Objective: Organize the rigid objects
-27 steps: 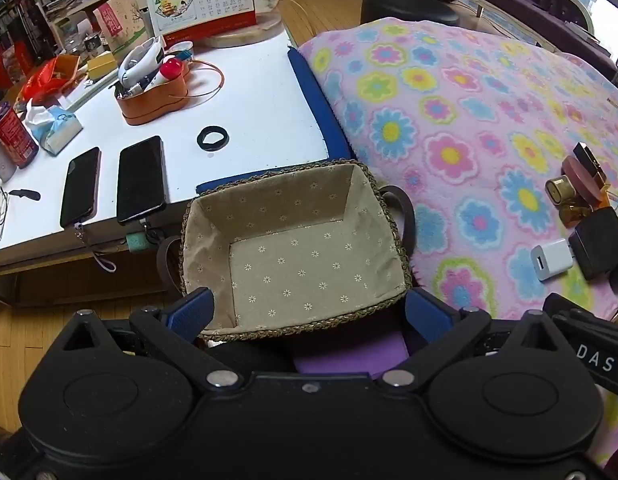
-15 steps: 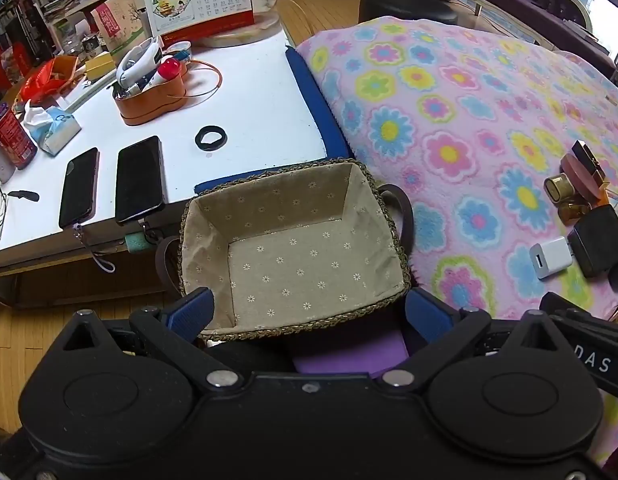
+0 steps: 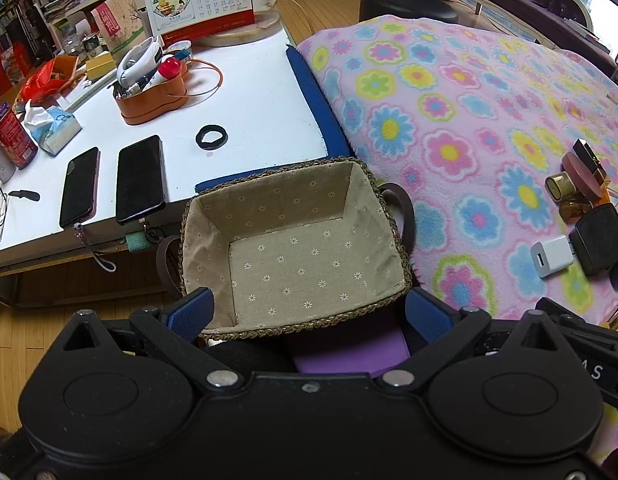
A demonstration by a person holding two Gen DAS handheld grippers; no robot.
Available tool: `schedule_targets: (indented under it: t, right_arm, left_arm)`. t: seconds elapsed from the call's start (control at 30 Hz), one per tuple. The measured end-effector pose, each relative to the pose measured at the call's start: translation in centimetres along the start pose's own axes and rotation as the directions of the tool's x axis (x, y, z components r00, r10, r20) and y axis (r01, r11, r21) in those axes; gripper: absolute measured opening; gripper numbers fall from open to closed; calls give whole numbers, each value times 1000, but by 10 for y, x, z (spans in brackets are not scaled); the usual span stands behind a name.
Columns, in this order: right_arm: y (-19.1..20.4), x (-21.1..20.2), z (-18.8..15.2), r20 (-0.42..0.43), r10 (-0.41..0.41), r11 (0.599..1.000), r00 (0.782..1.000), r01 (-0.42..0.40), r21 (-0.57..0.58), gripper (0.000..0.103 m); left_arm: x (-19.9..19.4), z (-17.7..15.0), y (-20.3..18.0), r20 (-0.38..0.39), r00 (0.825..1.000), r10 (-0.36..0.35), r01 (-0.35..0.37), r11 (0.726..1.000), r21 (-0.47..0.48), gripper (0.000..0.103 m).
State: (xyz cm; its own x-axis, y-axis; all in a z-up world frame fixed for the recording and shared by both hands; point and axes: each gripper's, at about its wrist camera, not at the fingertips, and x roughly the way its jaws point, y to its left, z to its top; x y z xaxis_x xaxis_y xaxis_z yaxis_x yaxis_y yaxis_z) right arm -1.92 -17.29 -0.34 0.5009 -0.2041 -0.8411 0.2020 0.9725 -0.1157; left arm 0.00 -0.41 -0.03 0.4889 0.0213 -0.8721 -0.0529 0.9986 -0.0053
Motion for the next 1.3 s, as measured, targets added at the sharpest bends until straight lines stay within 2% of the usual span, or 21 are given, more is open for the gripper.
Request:
schedule_targets:
  t: [0.97, 1.2, 1.3]
  right_arm:
    - [-5, 3, -1, -5, 20, 1000, 1000, -20, -2, 102]
    - [-8, 3, -2, 5, 55, 998, 998, -55, 6, 102]
    - [-14, -1, -4, 43, 85, 996, 995, -85, -1, 102]
  left_arm:
    - [3, -4, -5, -11, 1000, 3, -3, 1000, 31, 99]
    - [3, -3, -5, -12, 1000, 7, -6, 999, 36, 99]
    - [2, -3, -5, -5, 1000, -10, 10, 999, 38, 99]
